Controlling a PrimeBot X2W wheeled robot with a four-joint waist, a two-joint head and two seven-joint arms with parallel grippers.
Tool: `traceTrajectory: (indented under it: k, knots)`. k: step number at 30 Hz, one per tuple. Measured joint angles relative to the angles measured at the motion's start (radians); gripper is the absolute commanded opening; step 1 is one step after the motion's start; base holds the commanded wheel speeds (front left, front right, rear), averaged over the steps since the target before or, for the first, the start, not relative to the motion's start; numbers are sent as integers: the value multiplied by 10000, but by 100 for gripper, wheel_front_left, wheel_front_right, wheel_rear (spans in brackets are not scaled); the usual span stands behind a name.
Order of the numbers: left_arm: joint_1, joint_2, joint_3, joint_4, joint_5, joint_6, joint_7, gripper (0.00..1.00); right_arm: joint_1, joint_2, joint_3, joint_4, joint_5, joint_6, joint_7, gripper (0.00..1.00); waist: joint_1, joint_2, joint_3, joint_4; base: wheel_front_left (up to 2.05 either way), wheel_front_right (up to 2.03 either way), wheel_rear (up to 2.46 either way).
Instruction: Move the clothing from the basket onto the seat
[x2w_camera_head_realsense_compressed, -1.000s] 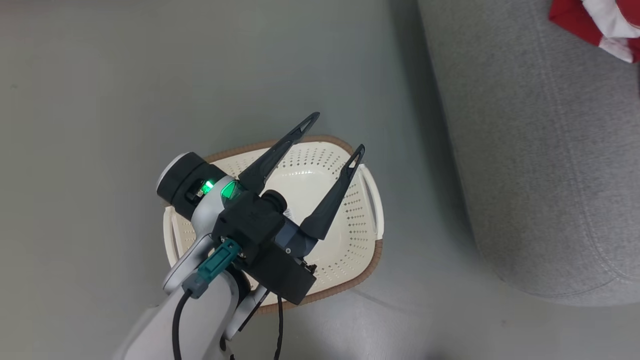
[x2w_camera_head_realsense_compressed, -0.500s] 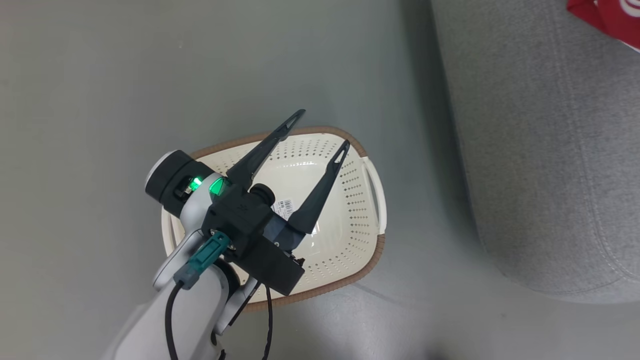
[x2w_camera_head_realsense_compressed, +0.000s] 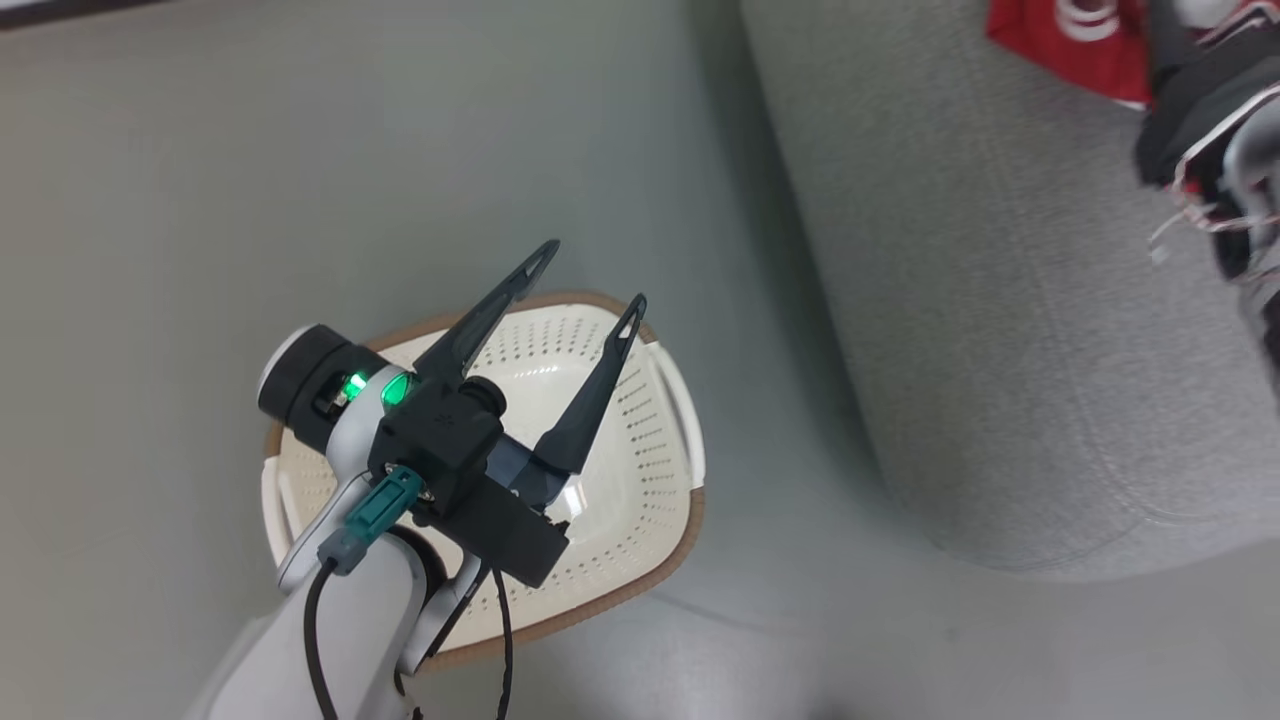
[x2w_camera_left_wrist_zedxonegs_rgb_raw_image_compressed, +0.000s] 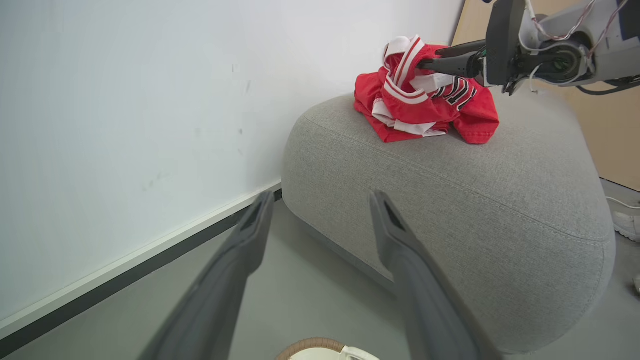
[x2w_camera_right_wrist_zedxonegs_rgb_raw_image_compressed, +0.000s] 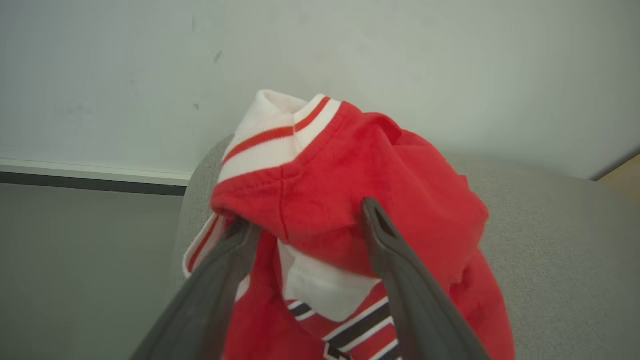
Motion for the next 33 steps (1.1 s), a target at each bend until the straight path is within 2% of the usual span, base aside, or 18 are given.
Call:
traceTrajectory:
  k: [2, 8, 17, 24, 33]
  knots:
    - [104, 2, 29, 198, -67, 4, -81, 100, 224, 190, 148, 61, -92, 117, -75, 100, 0, 0, -247, -223, 0, 0, 0]
    - [350, -52, 77, 583, -219, 8, -270, 100, 422, 238, 311, 155, -232, 274, -230, 100, -1, -1, -874, -591, 0, 0, 0]
    - [924, -389, 322, 1241, -729, 215, -711, 100, 956, 514, 401, 328, -226, 466, -316, 100, -2, -2, -2042, -828, 0, 0, 0]
    - [1482, -477, 765, 1737, -991, 550, -1053, 100, 1615, 951, 395, 192, -105, 629, -330, 100, -3, -3, -2984, -661, 0, 0, 0]
    - [2560, -385, 1559, 2169, -1475, 1047, -1319, 100, 2661, 1446, 286, -483, 288, 715, -332, 100, -3, -3, -4070, -57, 0, 0, 0]
